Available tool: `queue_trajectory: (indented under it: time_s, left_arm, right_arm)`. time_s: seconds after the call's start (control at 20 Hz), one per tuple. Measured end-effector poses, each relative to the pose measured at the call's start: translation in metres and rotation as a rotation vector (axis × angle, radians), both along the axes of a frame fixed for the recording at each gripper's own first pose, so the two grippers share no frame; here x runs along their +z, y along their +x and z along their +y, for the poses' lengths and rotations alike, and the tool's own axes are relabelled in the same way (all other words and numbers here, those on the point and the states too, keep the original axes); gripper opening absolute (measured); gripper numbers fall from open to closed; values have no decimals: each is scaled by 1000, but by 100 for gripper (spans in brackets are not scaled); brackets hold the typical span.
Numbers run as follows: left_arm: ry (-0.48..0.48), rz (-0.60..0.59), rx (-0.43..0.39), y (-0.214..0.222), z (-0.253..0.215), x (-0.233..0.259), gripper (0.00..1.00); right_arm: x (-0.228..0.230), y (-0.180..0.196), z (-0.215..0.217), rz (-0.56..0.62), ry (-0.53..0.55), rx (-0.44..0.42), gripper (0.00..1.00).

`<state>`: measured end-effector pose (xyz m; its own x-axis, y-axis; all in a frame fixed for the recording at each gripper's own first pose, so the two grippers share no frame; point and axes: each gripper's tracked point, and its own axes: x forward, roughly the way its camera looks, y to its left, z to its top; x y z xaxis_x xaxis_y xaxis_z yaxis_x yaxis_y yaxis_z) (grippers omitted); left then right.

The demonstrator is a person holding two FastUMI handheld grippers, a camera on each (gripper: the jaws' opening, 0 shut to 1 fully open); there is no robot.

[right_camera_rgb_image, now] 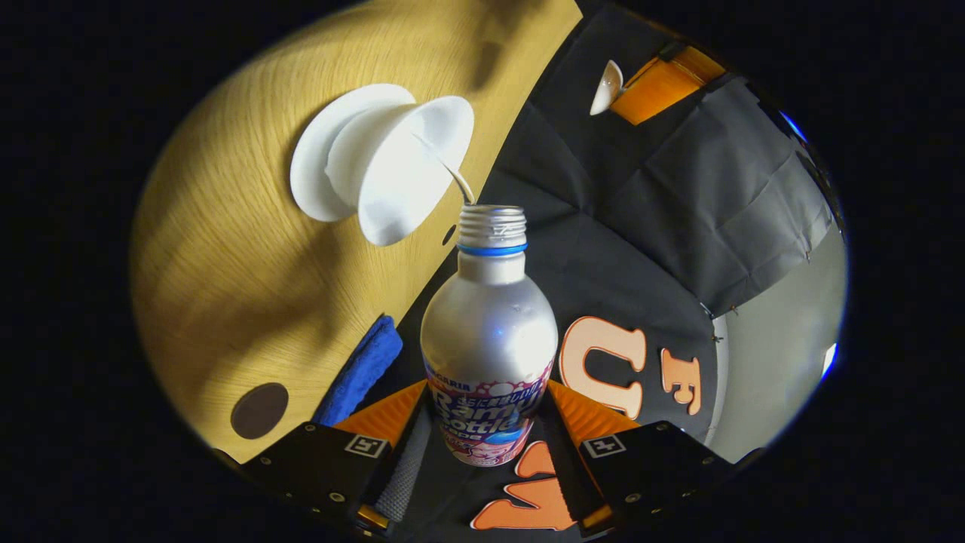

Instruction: Open the teacup lid with one hand, grasp the water bottle and pour water into the teacup with the other hand; after pouring, place the water bottle on the coaster and then close the teacup lid.

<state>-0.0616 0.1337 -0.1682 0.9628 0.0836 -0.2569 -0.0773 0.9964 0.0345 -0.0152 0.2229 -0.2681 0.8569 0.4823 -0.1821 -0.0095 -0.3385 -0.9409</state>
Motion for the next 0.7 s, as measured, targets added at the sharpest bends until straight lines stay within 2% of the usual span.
queue_trajectory:
  time_s: [0.25, 0.3, 0.4, 0.6, 0.7]
  left_arm:
    - [-12, -6, -8, 2, -7, 3, 33]
    - [-15, -8, -12, 2, -9, 3, 29]
    - [-19, -8, -24, 4, -15, 3, 33]
    - [-28, -9, -46, 9, -27, 5, 33]
    - [-22, -15, -55, 12, -33, 8, 29]
  right_arm:
    - [-7, 2, -10, 109, 109, -62, 79]
    - [-11, 1, -13, 150, 147, -79, 79]
    - [-13, -2, -15, 243, 243, -117, 77]
    - [-14, -6, -26, 396, 427, -206, 79]
    - [-10, -9, -33, 449, 512, -244, 80]
